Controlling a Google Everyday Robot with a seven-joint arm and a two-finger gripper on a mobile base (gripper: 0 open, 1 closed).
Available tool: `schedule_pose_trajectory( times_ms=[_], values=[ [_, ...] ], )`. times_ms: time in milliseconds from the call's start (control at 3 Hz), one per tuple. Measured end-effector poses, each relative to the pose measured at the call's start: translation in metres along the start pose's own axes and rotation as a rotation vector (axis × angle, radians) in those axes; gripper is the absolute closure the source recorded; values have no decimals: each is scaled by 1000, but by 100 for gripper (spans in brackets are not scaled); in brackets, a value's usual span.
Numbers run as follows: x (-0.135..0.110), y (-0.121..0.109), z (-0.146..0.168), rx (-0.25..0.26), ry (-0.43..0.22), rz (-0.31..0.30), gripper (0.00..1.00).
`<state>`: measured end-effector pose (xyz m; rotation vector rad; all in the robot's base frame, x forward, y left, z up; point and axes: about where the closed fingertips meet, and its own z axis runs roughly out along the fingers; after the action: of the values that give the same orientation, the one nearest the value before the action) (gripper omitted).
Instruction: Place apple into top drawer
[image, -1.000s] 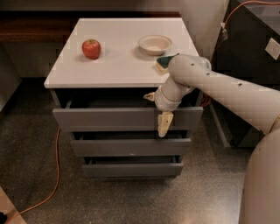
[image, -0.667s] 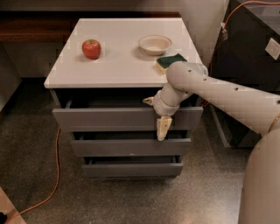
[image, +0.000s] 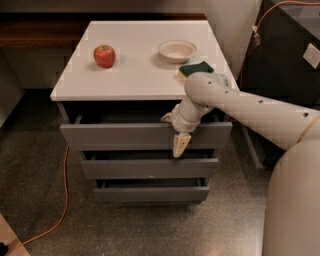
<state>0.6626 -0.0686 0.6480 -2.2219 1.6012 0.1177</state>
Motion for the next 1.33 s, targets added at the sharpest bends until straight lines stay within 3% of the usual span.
schedule_pose_trajectory(
  times_ms=[333, 1000, 1333],
  values=[
    [-5, 5, -3, -10, 4, 6, 47],
    [-8, 29, -26, 0, 18, 9, 95],
    [-3, 51, -36, -5, 18, 31, 100]
  ],
)
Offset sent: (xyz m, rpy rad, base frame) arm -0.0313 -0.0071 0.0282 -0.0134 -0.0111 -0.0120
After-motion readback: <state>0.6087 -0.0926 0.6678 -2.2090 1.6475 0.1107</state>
